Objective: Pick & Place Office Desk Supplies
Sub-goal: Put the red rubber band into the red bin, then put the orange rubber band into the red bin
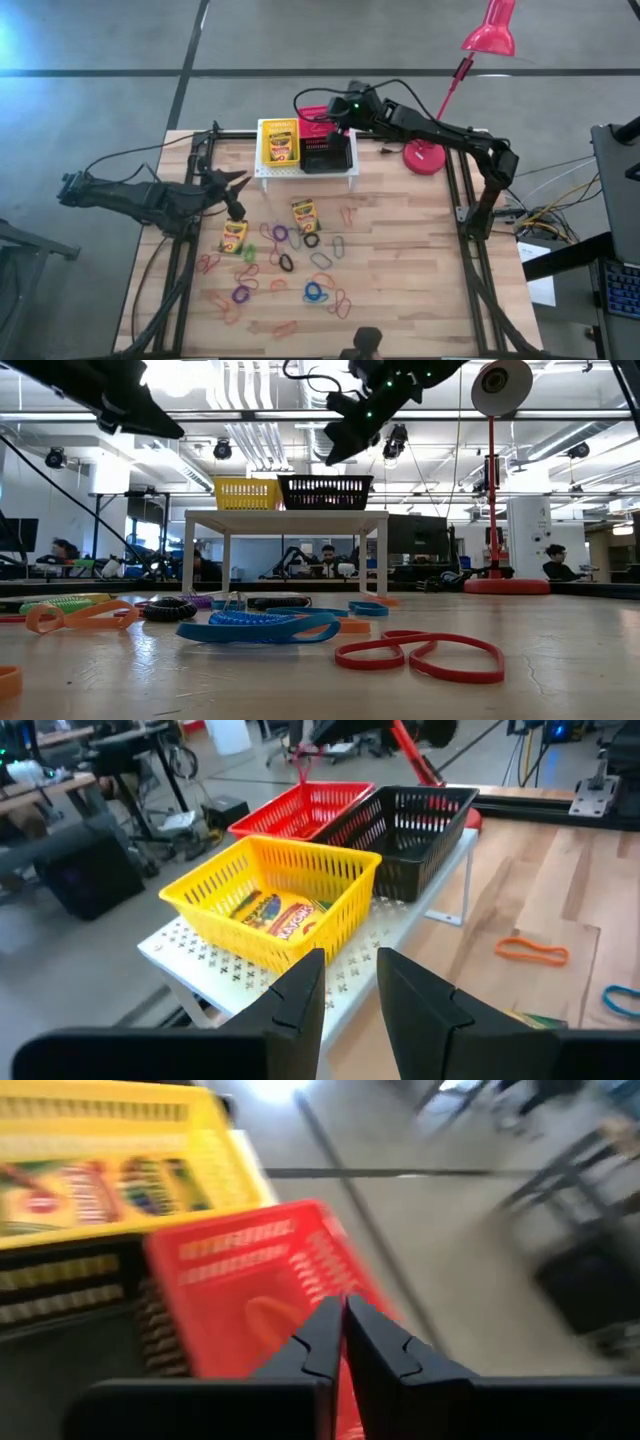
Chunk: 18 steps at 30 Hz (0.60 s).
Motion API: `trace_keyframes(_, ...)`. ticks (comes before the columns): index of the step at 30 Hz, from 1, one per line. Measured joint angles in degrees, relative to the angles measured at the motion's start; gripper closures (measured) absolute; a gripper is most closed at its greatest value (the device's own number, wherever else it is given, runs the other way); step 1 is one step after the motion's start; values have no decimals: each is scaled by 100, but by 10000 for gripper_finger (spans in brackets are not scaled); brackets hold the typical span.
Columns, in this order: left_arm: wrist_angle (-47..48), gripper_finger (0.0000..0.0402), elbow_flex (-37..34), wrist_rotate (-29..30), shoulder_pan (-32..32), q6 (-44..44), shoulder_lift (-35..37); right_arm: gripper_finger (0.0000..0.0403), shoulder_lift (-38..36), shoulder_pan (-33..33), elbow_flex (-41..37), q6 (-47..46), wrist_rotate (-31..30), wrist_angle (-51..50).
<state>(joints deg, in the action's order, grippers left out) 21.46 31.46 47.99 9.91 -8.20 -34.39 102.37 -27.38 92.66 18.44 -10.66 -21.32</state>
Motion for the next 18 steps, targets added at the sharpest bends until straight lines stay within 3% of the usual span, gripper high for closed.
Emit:
trace_keyframes(3, -1, 303, 0, -6, -1, -40, 2, 360, 0, 0, 46, -366, 321, -274)
trace_keyframes(11, -7, 303, 0, -119, -2, -35, 2, 257, -114, 53, 42, -1039, 338, -760)
trace_keyframes(18, -6, 303, -20, -801, 0, -24, 2, 233, -328, 930, -128, -1327, 368, -1471)
